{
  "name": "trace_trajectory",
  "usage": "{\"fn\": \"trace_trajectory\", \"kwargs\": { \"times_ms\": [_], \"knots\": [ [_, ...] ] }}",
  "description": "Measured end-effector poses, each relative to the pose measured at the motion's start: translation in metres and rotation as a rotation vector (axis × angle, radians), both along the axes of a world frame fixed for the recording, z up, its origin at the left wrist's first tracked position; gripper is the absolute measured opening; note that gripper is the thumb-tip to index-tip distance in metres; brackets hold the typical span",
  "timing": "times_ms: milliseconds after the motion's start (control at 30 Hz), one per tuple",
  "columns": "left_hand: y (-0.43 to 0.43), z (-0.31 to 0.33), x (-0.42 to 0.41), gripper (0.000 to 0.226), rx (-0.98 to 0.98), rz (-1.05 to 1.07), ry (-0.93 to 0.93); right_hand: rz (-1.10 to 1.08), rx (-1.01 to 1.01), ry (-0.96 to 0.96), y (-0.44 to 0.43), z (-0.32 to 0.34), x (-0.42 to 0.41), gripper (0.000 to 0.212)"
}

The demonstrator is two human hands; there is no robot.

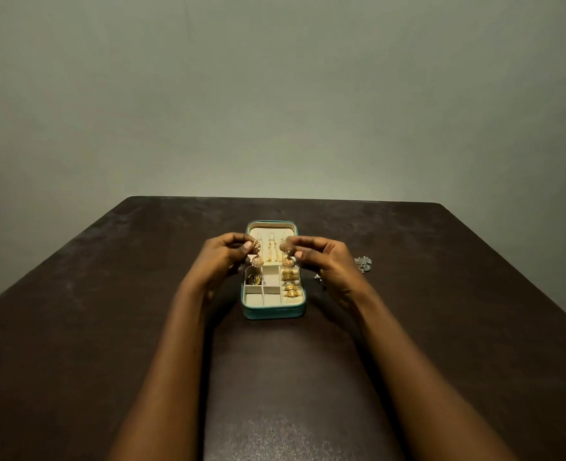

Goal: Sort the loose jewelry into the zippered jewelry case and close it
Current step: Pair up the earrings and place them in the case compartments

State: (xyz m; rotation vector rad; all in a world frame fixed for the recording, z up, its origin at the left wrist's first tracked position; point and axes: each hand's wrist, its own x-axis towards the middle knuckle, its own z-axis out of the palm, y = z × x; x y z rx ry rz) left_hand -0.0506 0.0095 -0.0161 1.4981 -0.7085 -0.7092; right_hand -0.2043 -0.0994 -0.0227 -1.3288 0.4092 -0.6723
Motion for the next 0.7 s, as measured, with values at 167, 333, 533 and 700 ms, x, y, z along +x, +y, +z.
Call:
{"fn": "trace_trajectory", "kwargs": {
  "times_ms": [167, 333, 533, 700],
  "knots": [
    [0.002, -0.005, -0.005, 0.013, 0.059, 0.042, -0.162, 0.013, 0.098, 0.023, 0.014, -0.006, 0.011, 0.026],
    [-0.006, -0.004, -0.018, 0.013, 0.027, 0.055, -0.117, -0.119, -0.075, 0.138, 0.019, -0.014, 0.020, 0.022],
    [-0.014, -0.015, -0.011, 0.016, 0.113, 0.154, -0.230, -0.289, -0.487, 0.322, 0.019, -0.021, 0.026, 0.022],
    [-0.014, -0.015, -0.011, 0.009, 0.214, 0.189, -0.380, -0.378, -0.542, 0.343, 0.020, -0.024, 0.029, 0.023]
  ]
}}
